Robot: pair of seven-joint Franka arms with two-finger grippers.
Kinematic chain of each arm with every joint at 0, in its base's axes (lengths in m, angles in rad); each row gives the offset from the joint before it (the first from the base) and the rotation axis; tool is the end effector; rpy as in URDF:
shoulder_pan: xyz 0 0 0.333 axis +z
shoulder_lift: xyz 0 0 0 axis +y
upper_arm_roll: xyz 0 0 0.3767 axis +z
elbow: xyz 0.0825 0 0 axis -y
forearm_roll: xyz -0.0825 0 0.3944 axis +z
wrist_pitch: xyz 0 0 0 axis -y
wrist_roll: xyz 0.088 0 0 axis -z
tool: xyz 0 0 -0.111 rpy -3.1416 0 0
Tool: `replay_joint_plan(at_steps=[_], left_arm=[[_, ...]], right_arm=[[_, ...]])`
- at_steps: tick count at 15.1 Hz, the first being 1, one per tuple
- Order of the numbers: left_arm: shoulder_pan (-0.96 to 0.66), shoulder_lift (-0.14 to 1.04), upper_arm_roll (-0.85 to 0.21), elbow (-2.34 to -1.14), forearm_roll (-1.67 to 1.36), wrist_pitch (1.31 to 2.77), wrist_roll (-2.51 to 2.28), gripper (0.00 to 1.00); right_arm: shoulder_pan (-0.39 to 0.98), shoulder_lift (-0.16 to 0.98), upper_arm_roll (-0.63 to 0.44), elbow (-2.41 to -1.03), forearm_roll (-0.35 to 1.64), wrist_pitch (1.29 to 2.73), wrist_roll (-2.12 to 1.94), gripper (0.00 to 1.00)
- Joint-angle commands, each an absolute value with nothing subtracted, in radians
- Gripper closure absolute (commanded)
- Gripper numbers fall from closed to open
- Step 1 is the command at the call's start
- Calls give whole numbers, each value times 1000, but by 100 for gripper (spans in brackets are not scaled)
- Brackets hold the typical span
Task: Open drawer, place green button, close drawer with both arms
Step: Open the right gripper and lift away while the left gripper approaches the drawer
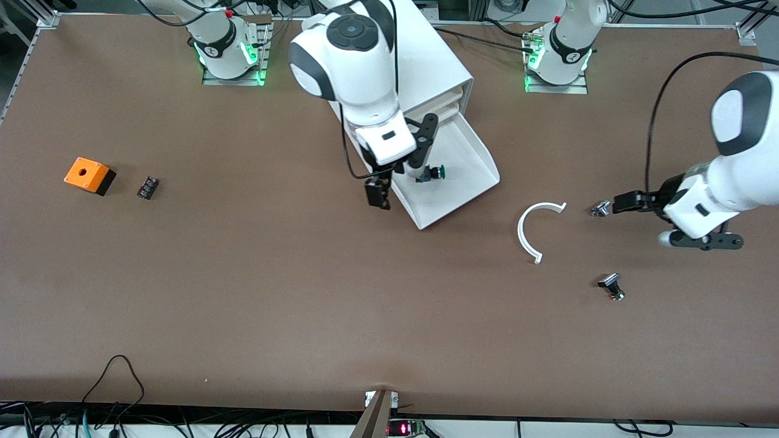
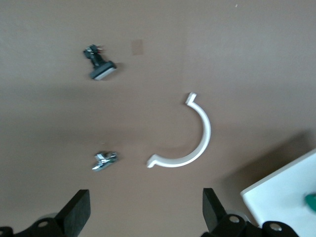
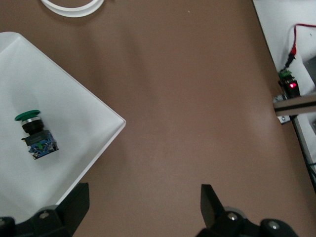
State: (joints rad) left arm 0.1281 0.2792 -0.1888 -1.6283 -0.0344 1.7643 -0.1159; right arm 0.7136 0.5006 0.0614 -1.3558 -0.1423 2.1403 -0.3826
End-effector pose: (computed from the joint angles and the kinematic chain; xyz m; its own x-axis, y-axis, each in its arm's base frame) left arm 0.6525 -0.0295 0.5006 0.9872 0.0619 -0.1471 0.0725 -0.9951 0.0676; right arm 0.5626 0.5264 0.5108 0.3275 0.9194 0.2178 0.9063 -0.3709 0.2029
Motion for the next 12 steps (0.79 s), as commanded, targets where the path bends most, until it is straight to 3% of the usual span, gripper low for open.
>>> replay_joint_plan(at_steps=[1, 8, 12], left_arm=[[58, 324, -213, -1652, -41, 1866, -337, 0], [-81, 405, -249, -1919, -28, 2391, -673, 0], [-141, 449, -247, -1994, -29, 2568, -762, 0]], right_arm=[[695, 463, 57, -1436, -153, 2148, -264, 0], [551, 407, 57, -1569, -143, 2114, 138, 0], [508, 403, 57, -1578, -143, 1932, 381, 0]])
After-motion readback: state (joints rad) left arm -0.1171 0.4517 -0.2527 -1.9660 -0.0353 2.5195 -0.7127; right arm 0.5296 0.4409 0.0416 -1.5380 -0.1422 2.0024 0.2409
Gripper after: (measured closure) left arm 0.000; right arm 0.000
